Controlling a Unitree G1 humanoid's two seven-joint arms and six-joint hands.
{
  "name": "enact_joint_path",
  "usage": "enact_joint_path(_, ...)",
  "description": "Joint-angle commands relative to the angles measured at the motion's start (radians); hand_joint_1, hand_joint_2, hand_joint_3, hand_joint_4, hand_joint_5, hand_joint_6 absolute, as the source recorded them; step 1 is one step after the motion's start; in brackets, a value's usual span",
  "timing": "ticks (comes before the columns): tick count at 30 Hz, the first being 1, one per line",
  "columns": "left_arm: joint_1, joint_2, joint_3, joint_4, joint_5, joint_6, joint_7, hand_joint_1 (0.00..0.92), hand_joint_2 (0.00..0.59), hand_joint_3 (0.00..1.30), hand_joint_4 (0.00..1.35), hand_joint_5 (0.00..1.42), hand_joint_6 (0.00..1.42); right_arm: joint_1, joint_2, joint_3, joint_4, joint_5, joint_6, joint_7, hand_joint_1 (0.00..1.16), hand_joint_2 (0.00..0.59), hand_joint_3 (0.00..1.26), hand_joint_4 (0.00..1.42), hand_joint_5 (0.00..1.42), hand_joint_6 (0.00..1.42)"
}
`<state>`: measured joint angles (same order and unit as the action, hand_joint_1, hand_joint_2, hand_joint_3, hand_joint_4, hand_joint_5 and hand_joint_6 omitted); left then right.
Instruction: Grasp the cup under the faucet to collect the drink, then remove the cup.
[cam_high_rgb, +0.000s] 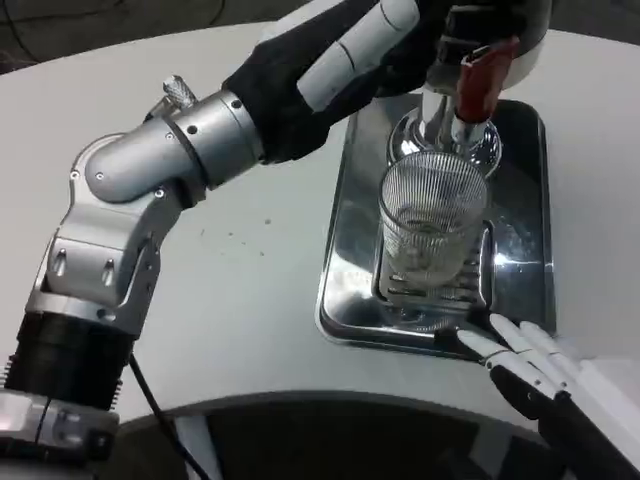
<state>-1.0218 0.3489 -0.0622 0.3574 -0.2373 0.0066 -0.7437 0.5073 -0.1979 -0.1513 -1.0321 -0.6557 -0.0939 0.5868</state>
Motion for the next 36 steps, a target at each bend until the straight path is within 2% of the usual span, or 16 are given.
enact_joint_path(1,0.009,-0.005,-0.047,0.042,0.067,-0.031,-0.026,0.0,0.121,0.19,0.16,0.25,0.28,0.017,0.004,-0.01,-0.015,0.021,-0.015,-0.009,0.3,0.421,0.12,0.0,0.0,0.0)
enact_joint_path(9,0.013,0.014,-0.1,0.047,0.179,-0.154,-0.007,0.0,0.121,0.19,0.13,0.23,0.21,0.013,0.002,-0.009,-0.015,0.027,0.003,-0.003,0.3,0.421,0.12,0.0,0.0,0.0)
enact_joint_path(18,0.022,0.038,-0.133,0.066,0.29,-0.274,0.021,0.0,0.119,0.15,0.05,0.11,0.12,-0.018,0.0,0.006,-0.015,0.026,0.056,0.005,0.3,0.416,0.12,0.0,0.0,0.0)
enact_joint_path(26,0.015,0.057,-0.161,0.084,0.318,-0.334,0.011,0.0,0.114,0.15,0.04,0.1,0.1,-0.107,0.024,0.075,-0.015,0.013,0.217,0.003,0.3,0.415,0.12,0.0,0.0,0.0)
enact_joint_path(36,0.002,0.075,-0.192,0.1,0.353,-0.369,0.007,0.0,0.114,0.15,0.04,0.08,0.08,-0.181,0.03,0.127,-0.015,-0.006,0.326,-0.006,0.3,0.415,0.11,0.0,0.0,0.0)
